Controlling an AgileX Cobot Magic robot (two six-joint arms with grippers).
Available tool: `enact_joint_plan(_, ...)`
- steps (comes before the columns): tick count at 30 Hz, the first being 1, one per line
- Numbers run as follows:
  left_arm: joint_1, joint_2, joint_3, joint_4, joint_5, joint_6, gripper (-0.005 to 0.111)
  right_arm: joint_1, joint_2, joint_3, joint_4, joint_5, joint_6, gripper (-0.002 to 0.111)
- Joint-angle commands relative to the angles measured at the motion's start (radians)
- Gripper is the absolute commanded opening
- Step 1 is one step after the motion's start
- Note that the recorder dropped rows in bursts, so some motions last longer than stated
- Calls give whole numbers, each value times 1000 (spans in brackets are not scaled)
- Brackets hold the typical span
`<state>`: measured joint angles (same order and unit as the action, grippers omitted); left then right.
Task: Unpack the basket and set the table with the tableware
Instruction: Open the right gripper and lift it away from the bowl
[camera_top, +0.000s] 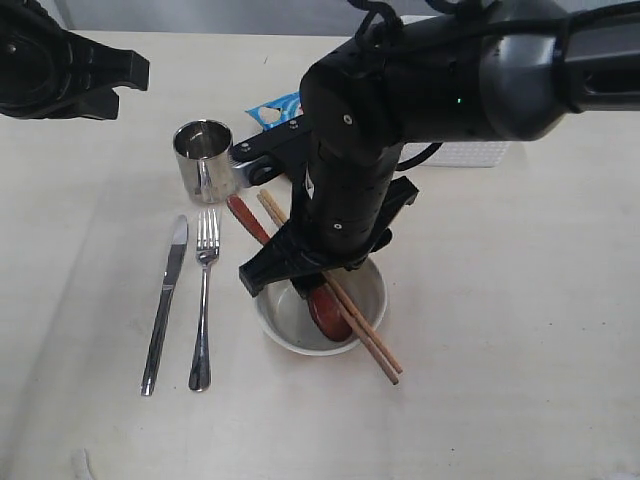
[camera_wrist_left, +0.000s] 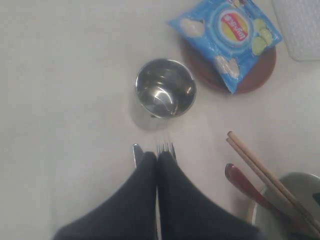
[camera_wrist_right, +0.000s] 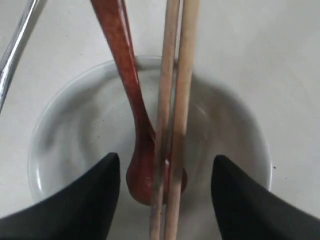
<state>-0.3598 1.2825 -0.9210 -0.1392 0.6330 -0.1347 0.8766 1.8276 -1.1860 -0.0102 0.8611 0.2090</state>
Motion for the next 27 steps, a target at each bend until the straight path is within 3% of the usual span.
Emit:
enact_joint_plan(1, -5, -3, 7, -5, -4, 0, 0, 1, -3, 2, 10, 4, 0, 52)
enact_joint_plan(8, -5, -3, 6, -1, -6, 0, 0, 1, -234, 0, -113, 39, 11, 48)
enact_joint_plan(10, -5, -5, 6, -1, -6, 9, 0, -14, -295, 0, -249, 103, 34, 26)
enact_joint_plan(11, -5, -18, 6, 1, -6, 20, 0, -41, -329, 2, -279, 141, 34, 5)
enact_joint_plan(12, -5, -27, 6, 1, -9, 22, 0, -58, -349, 2, -284, 141, 35, 0)
enact_joint_plan(15, -5, -74, 10, 24, -25, 22, 0, -133, -419, 29, -284, 74, 35, 0)
enact_joint_plan(19, -5, -202, 99, 60, -149, 2, 0, -224, -565, 150, -246, -111, 41, 0)
enact_joint_plan(25, -5, -455, 294, 66, -401, -34, 0, -243, -865, 349, -264, -493, 104, 0)
enact_joint_plan(27, -2, -543, 318, 93, -440, -43, 0, -241, -963, 356, -265, -541, 108, 0)
